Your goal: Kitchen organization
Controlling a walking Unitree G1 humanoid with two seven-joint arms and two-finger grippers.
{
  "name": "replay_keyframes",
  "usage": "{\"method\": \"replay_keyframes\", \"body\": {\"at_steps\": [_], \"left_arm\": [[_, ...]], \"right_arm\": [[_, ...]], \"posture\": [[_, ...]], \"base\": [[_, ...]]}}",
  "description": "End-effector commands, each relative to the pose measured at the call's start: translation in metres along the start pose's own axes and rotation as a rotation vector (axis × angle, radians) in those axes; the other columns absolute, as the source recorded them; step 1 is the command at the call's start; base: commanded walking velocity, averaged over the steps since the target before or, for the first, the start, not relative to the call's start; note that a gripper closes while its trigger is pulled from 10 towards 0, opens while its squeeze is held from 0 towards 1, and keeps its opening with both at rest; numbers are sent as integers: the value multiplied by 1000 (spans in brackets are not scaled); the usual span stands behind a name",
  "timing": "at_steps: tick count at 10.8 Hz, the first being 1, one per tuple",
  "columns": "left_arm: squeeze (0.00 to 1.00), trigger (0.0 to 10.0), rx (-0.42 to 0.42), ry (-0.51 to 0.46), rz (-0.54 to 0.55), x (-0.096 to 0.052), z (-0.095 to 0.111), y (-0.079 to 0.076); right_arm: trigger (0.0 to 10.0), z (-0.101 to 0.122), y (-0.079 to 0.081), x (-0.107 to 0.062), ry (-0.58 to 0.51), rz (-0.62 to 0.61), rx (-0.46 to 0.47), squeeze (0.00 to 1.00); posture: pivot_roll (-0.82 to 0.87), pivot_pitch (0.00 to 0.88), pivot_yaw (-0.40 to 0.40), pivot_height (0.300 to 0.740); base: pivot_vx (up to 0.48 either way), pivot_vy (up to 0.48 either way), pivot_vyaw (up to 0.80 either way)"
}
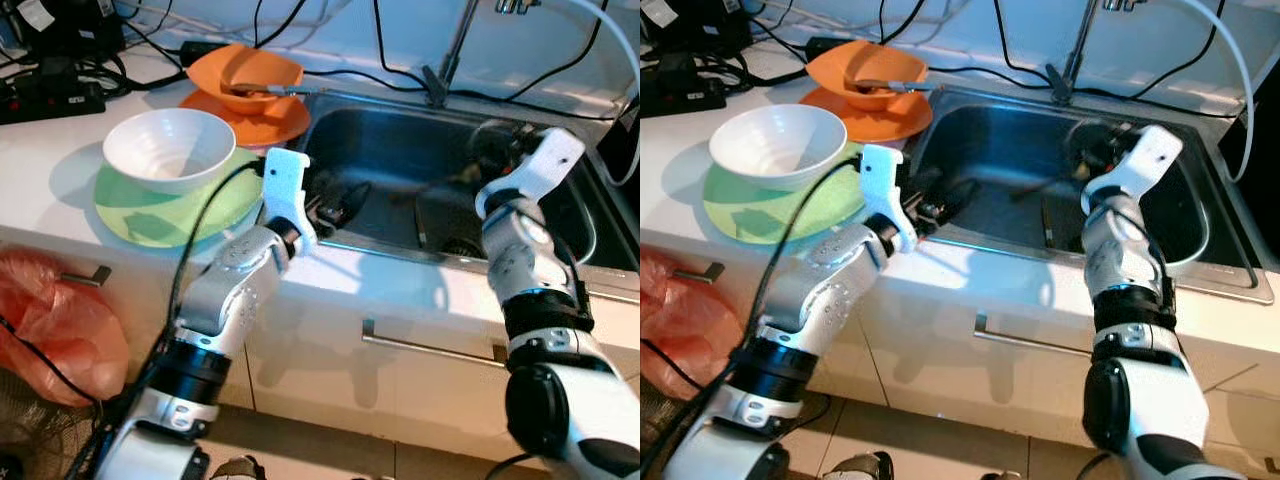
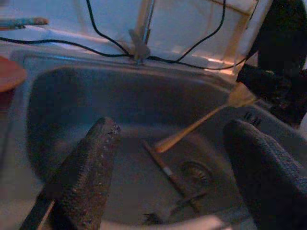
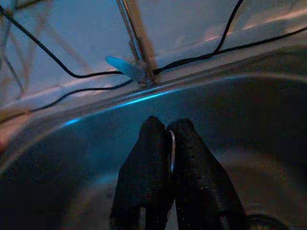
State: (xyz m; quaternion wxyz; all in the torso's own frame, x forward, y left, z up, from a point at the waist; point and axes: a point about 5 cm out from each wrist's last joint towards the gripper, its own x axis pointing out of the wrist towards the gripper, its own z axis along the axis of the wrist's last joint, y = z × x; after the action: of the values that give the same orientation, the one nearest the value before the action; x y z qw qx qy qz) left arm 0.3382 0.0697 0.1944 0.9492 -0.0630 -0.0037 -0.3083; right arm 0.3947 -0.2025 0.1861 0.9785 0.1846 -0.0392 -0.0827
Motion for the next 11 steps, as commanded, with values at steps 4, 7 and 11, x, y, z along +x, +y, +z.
{"method": "replay_keyframes", "body": {"at_steps": [4,7,11], "left_arm": [[984,10000,132,76,-46,-8,-11,0],[459,10000,150,90,-48,-12,-13,1],[0,10000,145,83,-44,-12,-12,2]], "right_arm": [[0,-13,-7,3,56,44,-148,0],[10000,-19,-7,3,88,54,-188,0],[10000,-19,-3,3,92,72,-169,1000]], "posture": [[118,104,-53,740],[131,112,-45,740],[125,113,-48,740]], "base": [[0,0,0],[0,0,0],[0,0,0]]}}
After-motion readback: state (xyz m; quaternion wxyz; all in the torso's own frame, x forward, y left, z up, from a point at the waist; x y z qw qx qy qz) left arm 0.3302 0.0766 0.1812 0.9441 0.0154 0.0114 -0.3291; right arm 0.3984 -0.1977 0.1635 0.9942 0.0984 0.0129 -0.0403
